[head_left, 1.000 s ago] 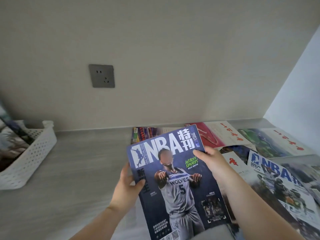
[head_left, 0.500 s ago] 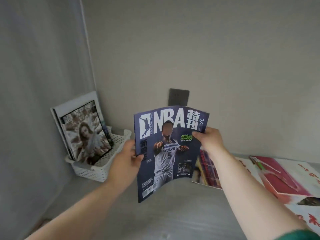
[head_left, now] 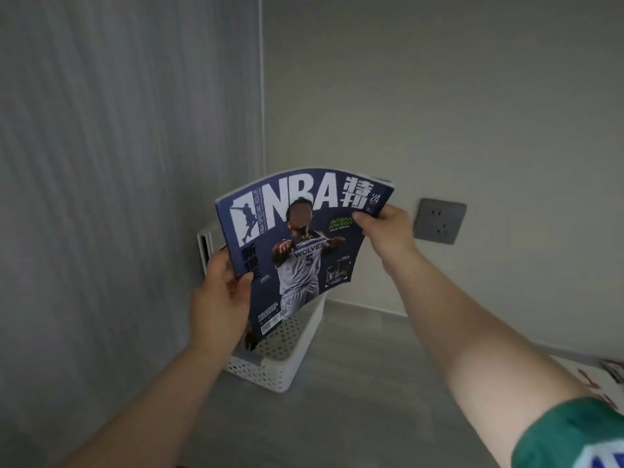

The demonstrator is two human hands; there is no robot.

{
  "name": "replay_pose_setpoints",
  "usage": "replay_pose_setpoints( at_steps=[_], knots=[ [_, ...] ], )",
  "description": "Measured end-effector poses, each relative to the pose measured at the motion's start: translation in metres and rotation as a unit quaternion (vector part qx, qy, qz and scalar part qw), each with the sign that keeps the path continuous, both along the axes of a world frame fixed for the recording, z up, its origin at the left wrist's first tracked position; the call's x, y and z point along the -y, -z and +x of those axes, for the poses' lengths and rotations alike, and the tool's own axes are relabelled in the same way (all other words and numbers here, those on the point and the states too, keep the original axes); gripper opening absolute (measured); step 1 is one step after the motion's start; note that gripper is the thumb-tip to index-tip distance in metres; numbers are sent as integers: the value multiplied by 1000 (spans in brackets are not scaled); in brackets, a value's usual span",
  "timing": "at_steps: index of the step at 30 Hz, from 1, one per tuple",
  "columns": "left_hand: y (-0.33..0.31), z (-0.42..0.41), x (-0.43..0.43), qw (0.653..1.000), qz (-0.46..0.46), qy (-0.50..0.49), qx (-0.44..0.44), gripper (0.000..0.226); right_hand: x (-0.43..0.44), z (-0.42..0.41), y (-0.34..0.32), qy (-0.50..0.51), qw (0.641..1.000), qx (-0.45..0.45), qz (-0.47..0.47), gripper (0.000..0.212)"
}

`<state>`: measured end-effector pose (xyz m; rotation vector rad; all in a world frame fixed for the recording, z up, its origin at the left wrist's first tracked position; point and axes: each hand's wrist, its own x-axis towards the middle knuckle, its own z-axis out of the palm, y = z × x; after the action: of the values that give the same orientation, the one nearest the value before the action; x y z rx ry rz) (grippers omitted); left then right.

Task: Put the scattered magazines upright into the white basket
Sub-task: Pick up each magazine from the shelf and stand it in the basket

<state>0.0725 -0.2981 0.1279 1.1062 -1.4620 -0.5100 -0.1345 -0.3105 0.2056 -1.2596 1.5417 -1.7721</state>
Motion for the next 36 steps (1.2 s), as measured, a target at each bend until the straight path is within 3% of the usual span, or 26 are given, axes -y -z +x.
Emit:
replay_pose_setpoints(
  at_steps=[15,21,24,28,36],
  knots=[
    [70,19,39,989,125,-79,9,21,92,38,85,-40,991,18,124,26],
    [74,14,47,988,101,-114,17,17,95,56,111,3,991,-43,128,78],
    [74,13,47,987,76,-141,27,10,85,74,123,-99,989,-34,109,73],
    [73,16,53,984,92,-147,38,6,80,101,133,-303,934,-62,182,75],
    [80,16,40,988,82,-121,44,22,88,117,134,-336,921,-44,192,67]
  ],
)
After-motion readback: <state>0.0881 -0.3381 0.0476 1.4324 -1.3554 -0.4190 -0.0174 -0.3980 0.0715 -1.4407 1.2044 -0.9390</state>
